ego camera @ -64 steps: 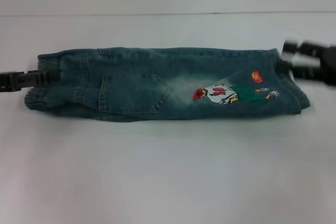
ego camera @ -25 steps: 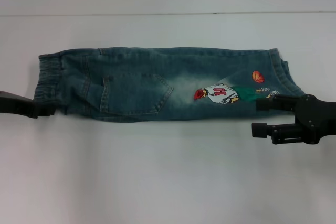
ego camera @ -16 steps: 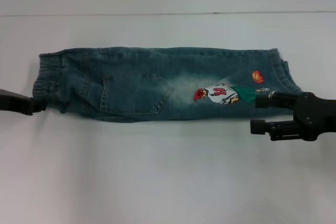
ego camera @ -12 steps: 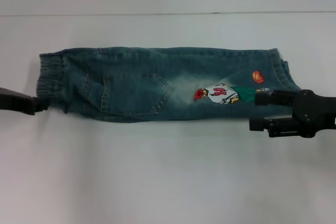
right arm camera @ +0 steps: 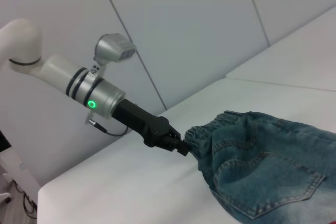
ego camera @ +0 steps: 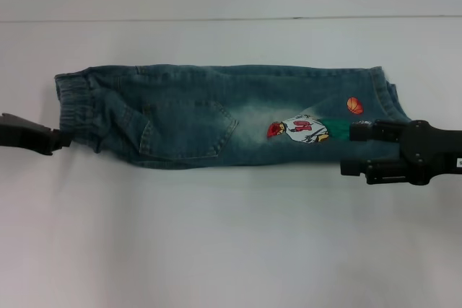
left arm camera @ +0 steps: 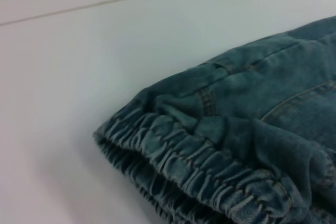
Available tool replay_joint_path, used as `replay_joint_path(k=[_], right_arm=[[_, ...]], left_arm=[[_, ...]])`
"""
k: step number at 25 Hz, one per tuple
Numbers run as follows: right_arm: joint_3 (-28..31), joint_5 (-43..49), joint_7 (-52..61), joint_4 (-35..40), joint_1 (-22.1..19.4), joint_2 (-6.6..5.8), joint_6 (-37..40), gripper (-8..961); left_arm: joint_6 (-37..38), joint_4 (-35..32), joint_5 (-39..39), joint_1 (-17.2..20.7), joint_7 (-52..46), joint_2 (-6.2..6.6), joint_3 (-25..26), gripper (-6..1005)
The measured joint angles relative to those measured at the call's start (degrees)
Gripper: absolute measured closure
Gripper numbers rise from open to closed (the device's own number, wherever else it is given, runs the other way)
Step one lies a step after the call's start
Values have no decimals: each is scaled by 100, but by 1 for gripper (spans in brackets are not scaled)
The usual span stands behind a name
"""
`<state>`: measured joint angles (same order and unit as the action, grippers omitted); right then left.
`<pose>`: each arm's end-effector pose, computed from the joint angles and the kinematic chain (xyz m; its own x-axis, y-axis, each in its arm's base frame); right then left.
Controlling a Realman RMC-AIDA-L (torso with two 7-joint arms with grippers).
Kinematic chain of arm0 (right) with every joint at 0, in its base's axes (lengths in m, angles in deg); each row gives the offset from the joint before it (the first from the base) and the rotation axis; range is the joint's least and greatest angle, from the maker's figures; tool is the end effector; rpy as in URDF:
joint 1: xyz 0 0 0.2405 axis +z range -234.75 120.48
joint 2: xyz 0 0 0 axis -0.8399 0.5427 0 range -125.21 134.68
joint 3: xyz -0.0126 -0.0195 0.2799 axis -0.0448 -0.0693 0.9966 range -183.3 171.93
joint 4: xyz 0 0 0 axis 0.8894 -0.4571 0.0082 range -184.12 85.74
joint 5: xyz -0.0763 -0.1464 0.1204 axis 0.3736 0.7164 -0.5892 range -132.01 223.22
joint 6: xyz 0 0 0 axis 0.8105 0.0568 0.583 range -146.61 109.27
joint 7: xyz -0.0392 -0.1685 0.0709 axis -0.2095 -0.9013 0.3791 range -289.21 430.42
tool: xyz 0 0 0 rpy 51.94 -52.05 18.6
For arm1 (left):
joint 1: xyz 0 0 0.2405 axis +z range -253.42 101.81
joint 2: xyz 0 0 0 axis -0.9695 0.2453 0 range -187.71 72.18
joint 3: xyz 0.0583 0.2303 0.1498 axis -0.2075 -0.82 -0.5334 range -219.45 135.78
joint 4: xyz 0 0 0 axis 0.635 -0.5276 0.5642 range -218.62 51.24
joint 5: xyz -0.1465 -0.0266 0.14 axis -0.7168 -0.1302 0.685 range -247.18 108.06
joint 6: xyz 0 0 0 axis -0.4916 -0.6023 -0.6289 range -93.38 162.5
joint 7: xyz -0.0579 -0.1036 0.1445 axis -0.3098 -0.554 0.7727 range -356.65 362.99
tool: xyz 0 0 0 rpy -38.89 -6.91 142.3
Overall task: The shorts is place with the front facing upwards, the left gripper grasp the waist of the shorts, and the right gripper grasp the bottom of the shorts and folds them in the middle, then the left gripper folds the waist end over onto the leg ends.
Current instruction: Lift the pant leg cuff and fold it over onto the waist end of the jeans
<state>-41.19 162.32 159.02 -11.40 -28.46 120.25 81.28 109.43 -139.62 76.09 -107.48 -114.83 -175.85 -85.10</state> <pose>0.2711 0.3273 -0.0177 0.7028 -0.4858 -0.5197 -0.5563 -0.8306 0.0242 -0.3345 0.3953 0.0029 0.6642 0.7274 0.1721 0.6997 -0.5239 -0.4858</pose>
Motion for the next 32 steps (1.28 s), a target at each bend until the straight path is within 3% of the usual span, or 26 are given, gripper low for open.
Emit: replay_joint_path(k=[10,18,22,26,32], right_arm=[[8,-8,0,-26,18,23,-151,41],[53,-351,4,-459,64,41,-859,48],[112,-471,-9,-633,112,205,-1539,51],[127,-1064,-293,-915,152,441,-2308,202],[134,-2744,-2344,-2805,585,476,-3361,475]], left_arm=[[175,-374,-226,19,179,-57,13,949],[940,-1101,-1012,-25,627,-50,10,953],[1081,-1190,-1101,-230,636,-42,-31,954],[1147,-1165,-1106,-475,655,-54,-109,955],[1250,-1178,-1151,-818,642,-95,-171,958]])
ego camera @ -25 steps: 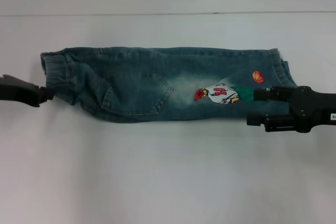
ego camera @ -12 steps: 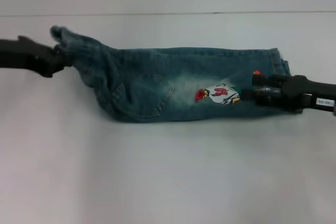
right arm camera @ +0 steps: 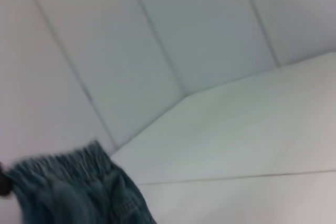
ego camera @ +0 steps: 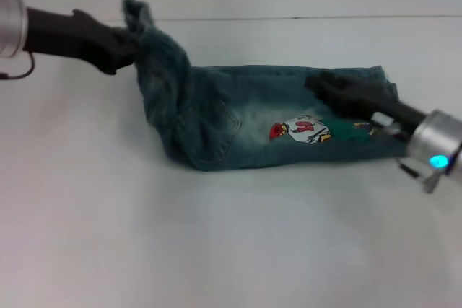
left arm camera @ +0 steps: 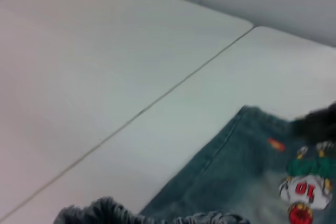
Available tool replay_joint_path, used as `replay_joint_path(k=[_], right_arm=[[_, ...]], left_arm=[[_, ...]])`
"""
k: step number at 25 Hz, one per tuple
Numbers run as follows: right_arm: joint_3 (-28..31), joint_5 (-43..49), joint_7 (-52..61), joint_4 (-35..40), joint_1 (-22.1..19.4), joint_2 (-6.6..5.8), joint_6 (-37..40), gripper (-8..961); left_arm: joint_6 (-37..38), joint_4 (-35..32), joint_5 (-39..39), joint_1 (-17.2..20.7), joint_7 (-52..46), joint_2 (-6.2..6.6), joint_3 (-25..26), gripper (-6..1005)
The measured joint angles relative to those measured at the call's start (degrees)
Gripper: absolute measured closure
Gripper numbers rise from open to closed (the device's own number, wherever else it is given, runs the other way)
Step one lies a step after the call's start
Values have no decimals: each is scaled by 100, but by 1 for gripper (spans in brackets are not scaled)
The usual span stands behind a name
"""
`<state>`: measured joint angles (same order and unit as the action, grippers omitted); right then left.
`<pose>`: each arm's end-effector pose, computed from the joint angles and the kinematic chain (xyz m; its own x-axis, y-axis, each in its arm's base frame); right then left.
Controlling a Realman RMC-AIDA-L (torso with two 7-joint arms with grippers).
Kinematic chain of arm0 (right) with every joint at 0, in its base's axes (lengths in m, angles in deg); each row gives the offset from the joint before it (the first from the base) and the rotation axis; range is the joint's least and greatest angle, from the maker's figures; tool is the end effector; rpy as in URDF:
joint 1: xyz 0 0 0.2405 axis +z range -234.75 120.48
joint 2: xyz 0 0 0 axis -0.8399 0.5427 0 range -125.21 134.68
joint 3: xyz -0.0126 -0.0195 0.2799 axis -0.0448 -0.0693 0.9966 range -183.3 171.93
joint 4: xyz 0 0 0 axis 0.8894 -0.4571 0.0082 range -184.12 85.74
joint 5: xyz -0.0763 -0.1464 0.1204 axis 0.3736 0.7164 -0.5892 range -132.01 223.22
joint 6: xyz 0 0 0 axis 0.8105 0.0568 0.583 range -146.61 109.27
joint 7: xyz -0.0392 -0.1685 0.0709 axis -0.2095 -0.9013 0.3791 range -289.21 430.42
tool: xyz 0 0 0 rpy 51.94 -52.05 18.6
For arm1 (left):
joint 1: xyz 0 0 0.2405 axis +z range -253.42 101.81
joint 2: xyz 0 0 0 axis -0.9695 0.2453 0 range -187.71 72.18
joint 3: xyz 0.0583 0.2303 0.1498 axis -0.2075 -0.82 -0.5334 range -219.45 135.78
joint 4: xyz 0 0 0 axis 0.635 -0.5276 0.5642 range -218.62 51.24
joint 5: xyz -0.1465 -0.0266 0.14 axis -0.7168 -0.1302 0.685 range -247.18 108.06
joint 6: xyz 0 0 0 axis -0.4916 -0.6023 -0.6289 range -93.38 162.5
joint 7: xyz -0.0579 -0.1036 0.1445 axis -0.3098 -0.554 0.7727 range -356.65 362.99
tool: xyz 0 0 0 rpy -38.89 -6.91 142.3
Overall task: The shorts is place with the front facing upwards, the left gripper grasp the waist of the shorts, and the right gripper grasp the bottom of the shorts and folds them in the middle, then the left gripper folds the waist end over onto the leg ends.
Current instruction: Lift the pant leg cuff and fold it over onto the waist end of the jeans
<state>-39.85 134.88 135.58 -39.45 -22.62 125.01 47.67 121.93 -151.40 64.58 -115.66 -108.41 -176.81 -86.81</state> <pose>0.2767 0.3958 -0.0875 0.4710 -0.4004 -0.7860 -0.8049 -0.5598 -0.1971 -0.1994 0.4260 0.0150 0.8968 0.3870 0.2143 0.4414 -0.8140 -0.3775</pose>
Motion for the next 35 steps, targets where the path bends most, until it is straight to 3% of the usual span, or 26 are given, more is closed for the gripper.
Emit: replay_joint_path(k=[5,14,18,23,31,33,35], right_arm=[[26,-744,-1624,-1134,543,48,-736,659],[11,-639,-1913,-1777,1353,67,-1497,923],[117,-422,-1892,-1944,1574,67,-1709,924],[234,-449,-1891,-1864,1358,30,-1572,924],[1004,-492,-1733,-1194,328,-7,-455,924],[1181,-495,-1676,-1032,121,-21,-153,923],[1270,-497,-1546,-857,-42,-31,25,923]], left_arm=[[87,-11,-330,-195,-27,-22,15,963],[158,29,-877,-500,-144,-7,39,1000],[149,69,-876,-577,-210,10,8,997],[98,100,-858,-460,-234,20,38,993],[-193,414,-701,-303,-389,-52,-7,987],[-397,507,-556,-303,-451,-112,-7,985],[-581,521,-365,-302,-498,-212,-18,922]])
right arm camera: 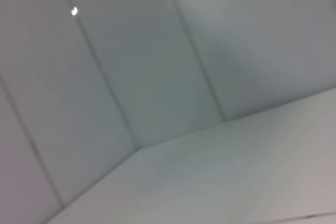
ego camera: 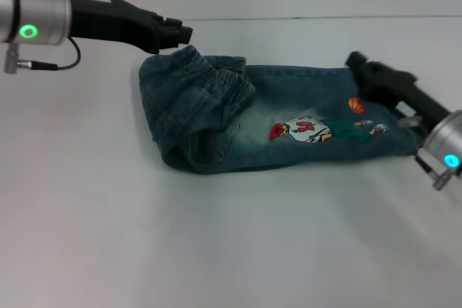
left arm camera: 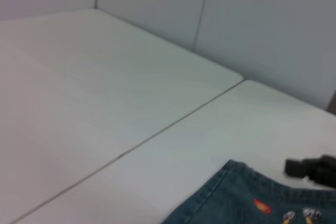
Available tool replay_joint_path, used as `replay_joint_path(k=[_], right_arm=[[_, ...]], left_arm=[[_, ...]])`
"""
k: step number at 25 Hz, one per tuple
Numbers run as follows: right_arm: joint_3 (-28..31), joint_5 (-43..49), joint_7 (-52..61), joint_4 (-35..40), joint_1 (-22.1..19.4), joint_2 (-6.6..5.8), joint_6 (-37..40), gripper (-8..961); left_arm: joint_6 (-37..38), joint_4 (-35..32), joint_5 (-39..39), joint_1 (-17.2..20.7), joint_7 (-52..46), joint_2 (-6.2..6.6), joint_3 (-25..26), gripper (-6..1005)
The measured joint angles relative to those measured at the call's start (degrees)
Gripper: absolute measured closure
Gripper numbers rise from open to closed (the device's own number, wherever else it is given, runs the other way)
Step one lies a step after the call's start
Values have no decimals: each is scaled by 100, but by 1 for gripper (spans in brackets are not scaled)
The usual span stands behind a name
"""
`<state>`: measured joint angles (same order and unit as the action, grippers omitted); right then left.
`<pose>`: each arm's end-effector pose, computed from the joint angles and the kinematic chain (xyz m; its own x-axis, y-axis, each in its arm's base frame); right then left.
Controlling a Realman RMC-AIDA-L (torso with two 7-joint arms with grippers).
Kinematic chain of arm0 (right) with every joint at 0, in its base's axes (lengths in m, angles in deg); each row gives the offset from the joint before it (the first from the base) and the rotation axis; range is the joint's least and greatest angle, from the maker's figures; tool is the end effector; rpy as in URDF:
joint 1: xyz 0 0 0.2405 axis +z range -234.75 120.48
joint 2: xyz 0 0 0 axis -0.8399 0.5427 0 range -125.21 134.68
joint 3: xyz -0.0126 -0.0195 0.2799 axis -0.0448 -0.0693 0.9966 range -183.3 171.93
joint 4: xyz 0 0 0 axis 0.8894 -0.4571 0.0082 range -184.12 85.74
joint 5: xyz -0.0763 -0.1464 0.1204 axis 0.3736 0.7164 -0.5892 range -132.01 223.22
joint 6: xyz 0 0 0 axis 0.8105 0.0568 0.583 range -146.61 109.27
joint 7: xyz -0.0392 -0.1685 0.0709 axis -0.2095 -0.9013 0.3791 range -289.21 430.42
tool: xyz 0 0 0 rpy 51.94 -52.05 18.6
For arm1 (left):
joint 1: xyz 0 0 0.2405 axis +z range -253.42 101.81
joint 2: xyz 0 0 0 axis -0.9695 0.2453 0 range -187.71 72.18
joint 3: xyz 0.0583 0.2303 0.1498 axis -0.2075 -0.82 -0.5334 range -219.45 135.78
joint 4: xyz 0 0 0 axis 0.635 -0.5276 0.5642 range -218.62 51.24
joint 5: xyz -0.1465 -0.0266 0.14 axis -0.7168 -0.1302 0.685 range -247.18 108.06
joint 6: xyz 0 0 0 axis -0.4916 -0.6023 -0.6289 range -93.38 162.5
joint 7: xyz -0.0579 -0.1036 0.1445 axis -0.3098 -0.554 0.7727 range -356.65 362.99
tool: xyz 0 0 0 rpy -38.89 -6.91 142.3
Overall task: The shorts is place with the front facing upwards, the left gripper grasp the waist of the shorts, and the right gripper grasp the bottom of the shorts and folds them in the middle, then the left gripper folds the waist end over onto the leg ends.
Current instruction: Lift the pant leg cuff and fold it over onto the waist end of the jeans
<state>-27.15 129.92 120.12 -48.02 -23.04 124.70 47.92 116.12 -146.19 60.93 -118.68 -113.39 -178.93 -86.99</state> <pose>0.2903 0.3983 -0.0746 0.4223 -0.2582 -0.8689 -0.8506 -0.4441 -0.2815 -0.1724 0.4408 -0.0101 0.8276 0.4448 0.3422 0.5465 -0.7776 -0.3109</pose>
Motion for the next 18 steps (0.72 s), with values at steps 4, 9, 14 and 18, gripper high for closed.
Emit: replay_joint_path(k=[4,9,14,18], right_arm=[[118,-3,327,276,-240,-11,95,923],[213,-9,360,314,-380,-17,146,923],[218,-12,357,317,-440,-19,155,924],[216,-12,344,307,-465,-19,144,924]], left_arm=[[-250,-139,396,-26,-184,-196,-222,797],[-728,-235,705,-56,-817,-257,-1203,605],[-1375,-155,907,-60,-1340,-268,-2014,426],[-1647,-110,912,-50,-1595,-270,-2479,344]])
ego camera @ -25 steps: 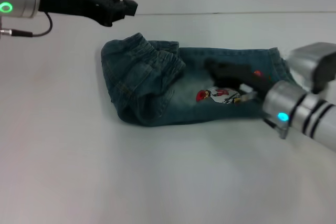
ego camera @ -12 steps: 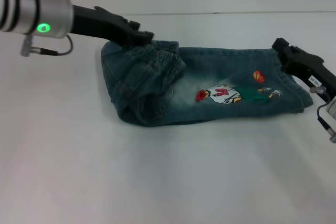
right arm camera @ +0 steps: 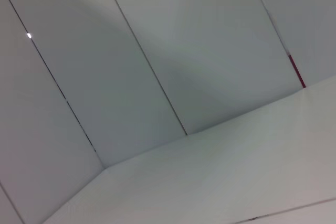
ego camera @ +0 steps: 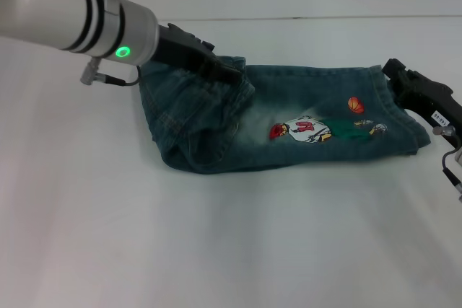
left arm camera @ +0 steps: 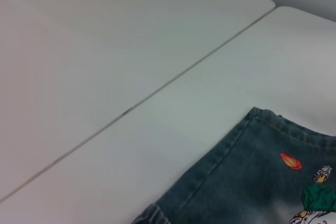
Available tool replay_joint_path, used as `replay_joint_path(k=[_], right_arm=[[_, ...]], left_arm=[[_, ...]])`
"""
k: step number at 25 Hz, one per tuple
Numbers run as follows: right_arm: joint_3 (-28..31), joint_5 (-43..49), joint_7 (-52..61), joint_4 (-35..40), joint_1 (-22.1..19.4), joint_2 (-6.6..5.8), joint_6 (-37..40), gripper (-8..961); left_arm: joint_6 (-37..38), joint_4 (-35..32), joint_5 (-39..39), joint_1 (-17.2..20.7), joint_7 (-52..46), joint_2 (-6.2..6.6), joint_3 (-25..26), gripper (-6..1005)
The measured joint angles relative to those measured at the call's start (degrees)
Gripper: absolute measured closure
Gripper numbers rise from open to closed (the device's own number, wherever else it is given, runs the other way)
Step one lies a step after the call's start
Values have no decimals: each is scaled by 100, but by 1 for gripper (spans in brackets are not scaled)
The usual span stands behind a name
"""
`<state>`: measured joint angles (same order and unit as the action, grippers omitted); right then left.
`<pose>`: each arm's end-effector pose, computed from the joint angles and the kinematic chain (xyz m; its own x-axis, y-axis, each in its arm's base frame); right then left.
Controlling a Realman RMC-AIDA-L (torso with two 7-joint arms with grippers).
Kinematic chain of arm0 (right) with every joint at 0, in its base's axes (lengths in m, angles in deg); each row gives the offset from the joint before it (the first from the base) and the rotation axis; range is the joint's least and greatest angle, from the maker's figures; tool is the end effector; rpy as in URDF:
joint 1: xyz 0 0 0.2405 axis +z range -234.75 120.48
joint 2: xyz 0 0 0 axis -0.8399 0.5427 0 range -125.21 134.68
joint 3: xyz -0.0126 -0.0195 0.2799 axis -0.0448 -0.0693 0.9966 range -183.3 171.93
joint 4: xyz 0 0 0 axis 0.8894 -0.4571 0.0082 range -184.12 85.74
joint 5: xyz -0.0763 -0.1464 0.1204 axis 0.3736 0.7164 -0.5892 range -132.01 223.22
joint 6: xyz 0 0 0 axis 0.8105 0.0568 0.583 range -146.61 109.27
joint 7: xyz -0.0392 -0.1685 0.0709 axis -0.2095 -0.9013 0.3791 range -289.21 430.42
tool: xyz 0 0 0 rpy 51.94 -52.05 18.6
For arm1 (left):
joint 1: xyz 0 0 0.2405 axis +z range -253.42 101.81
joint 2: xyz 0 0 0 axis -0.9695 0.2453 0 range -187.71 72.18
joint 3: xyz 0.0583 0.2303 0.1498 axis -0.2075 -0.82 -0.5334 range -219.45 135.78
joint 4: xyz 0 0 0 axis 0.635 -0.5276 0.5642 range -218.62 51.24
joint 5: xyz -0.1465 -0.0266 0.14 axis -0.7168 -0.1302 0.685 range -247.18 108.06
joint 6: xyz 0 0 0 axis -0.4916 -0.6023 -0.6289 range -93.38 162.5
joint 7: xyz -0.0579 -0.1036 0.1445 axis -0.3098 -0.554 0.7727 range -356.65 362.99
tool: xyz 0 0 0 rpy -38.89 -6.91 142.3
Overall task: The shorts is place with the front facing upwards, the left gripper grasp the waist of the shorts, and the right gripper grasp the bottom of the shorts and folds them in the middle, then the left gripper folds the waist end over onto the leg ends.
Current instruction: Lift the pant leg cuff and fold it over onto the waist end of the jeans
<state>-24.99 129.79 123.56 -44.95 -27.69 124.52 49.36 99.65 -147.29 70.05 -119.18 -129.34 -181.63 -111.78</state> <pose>0.3227 0.3834 -0.0528 0.3636 -0.2436 -0.8991 -0.8964 -0.3542 -0.2666 -0.1483 0.4455 -0.0805 0.8775 0.4572 0.1449 0.4713 -0.7660 -0.4372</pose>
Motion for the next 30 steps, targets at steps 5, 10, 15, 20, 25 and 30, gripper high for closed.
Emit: replay_joint_path(k=[5,10,15,20,25,30], right_arm=[[-10,1,-8,-23,-9,0,-15,923],[-36,14,15,-45,-9,7,0,923],[-51,31,20,-60,-9,14,9,924],[-61,46,14,-68,-9,25,-2,924],[-64,41,1,-73,-9,27,-15,923],[-64,42,2,-73,-9,27,-14,924]], left_arm=[[-537,161,3,26,-383,-9,-562,284],[-1168,517,71,28,-679,-28,-958,287],[-1608,736,420,26,-1070,-53,-1355,289],[-1757,777,502,67,-1132,-69,-1513,292],[-1761,850,484,80,-1105,-67,-2012,379],[-1899,826,469,113,-1133,-71,-2230,504]])
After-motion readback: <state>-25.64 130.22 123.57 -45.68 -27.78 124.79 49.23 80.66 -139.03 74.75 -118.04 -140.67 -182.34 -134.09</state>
